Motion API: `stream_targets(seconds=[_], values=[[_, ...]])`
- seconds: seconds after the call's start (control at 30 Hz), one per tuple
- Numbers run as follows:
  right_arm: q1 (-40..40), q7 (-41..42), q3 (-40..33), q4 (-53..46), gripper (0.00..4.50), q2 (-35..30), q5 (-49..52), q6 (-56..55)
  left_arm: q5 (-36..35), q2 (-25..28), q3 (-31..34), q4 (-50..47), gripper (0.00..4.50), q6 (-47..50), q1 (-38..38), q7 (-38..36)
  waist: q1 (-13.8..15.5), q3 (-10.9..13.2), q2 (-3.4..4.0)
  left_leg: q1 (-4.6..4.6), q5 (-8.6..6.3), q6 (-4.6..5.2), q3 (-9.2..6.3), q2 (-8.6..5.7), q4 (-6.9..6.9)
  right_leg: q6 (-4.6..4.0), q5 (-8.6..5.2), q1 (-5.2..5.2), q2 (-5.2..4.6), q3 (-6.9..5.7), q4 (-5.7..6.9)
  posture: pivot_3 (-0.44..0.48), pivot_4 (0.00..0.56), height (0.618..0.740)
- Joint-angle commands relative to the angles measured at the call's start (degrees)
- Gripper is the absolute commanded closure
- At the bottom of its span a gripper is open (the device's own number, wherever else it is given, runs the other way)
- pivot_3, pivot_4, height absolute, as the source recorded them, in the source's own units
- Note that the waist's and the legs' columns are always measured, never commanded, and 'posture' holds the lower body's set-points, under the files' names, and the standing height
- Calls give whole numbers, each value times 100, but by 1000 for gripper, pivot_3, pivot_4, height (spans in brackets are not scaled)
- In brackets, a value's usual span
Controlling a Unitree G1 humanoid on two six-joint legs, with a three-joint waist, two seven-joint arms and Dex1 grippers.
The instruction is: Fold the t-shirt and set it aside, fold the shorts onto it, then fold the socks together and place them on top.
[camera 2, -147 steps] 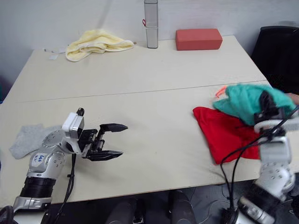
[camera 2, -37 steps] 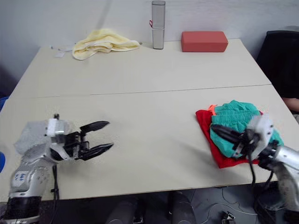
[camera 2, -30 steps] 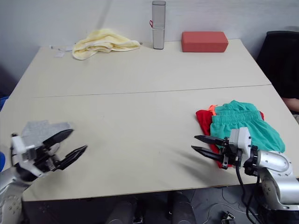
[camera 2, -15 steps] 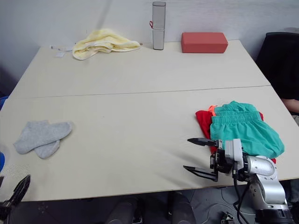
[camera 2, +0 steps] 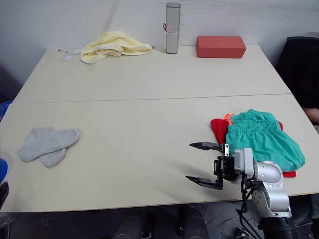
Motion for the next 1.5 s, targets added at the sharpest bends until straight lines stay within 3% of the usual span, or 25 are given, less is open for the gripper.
stream_targets(seconds=[0.03, 0.2, 0.43, 0.9, 1.0, 1.4, 1.5], values=[[-262, -112, 140, -202, 48, -18, -60, -22, -1412, 691, 26, 293, 0, 863, -302, 1057, -26, 0, 0, 1, 7, 5, 0, 0, 1, -1, -1, -1, 0, 0, 7, 0, 150, 740], [-341, -270, 281, -382, 48, -23, -53, 70, -2704, 1333, -256, 1185, 0, 1457, -907, 2562, -118, 0, 2, 8, 33, -40, 0, 1, -7, -9, -5, -4, 0, -1, 23, 0, 150, 740], [-281, -467, 217, -494, 48, -135, -38, 95, -3655, 1695, -649, 2132, 0, 1818, -1769, 3380, -133, -3, -2, 10, 31, -65, -1, -1, -5, -8, -5, -2, 0, 0, 31, 0, 150, 740], [-423, -677, 207, -523, 48, -232, -41, 101, -2678, 1835, -1535, 3979, 0, 2165, -3816, 3366, 42, -15, 35, 42, 45, -98, 3, -8, -9, -15, -9, 8, 0, 3, 69, 0, 150, 740], [-375, -770, 209, -623, 0, -239, 12, 171, -2338, 1773, -1715, 4269, 655, 2296, -4212, 3264, 72, -17, 37, 48, 47, -101, 4, -9, -11, -15, -9, 13, 0, 4, 72, 0, 150, 740], [-336, -1142, 211, -873, 0, -236, 32, 447, -1226, 1215, -1797, 4486, 4472, 2465, -4695, 2917, 240, -21, 45, 52, 47, -99, 5, -15, -10, -10, -7, 19, -8, 5, 71, 0, 150, 740], [-306, -1214, 199, -923, 0, -236, 24, 484, -1140, 1061, -1723, 4364, 4472, 2450, -4748, 2780, 265, -21, 45, 55, 47, -99, 4, -15, -10, -10, -6, 21, -8, 5, 70, 0, 150, 740]])
